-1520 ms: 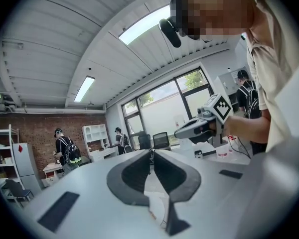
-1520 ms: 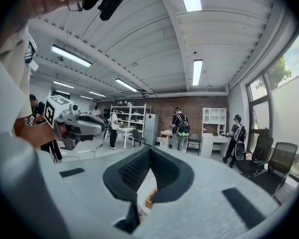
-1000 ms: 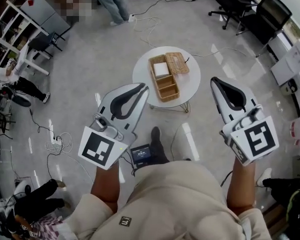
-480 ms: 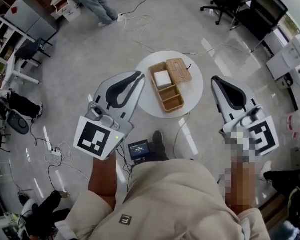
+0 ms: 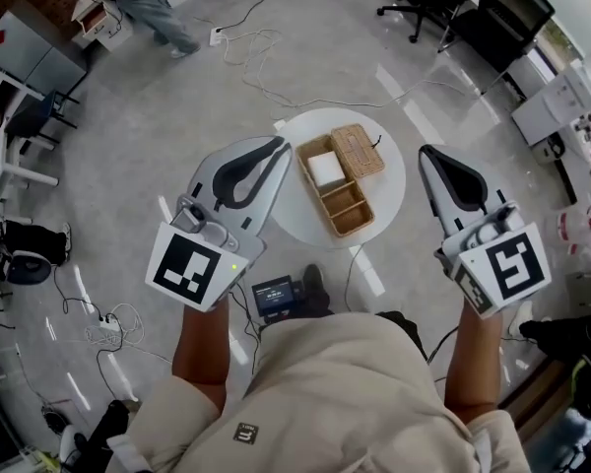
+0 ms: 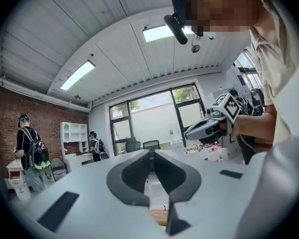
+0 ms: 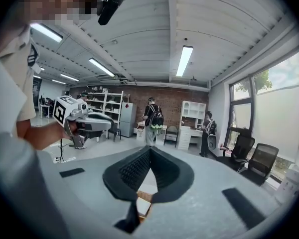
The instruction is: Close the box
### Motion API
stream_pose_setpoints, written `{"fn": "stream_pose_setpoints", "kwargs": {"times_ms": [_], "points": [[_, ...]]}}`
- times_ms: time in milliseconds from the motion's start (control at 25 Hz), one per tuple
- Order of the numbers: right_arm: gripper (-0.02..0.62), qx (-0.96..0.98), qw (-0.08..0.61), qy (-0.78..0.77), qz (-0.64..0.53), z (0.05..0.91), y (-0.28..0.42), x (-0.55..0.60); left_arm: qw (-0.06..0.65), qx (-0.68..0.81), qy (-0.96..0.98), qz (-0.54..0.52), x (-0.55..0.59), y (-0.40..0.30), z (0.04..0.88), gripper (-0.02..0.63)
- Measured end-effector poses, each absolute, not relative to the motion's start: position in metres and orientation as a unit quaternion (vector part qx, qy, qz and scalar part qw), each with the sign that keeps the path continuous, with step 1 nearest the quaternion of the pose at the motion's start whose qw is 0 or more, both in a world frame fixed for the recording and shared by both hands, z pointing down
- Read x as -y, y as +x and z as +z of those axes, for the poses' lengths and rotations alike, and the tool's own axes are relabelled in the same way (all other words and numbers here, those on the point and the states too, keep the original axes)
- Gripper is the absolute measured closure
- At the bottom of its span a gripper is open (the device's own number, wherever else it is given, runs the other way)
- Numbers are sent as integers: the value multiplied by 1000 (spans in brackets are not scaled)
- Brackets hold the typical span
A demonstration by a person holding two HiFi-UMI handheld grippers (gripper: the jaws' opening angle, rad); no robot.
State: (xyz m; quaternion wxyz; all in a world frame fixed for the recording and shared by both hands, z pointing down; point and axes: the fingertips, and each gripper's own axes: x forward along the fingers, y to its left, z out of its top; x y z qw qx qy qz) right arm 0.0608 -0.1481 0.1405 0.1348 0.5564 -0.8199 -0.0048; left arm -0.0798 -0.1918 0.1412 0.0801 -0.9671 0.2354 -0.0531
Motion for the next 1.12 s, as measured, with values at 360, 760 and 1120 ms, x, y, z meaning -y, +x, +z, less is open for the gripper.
{"fn": "stream_pose_setpoints", "kwargs": {"times_ms": [360,760,1120], "points": [[601,811,142,568,17,165,62,206,59,-217,-972,-70,249,-82,172,584],[601,821,138,551,60,227,79,250,35,-239,-965,-103,286,-77,230,584],[601,827,134,537,95,280,87,276,13,-244,-960,-133,302,-65,282,584]]}}
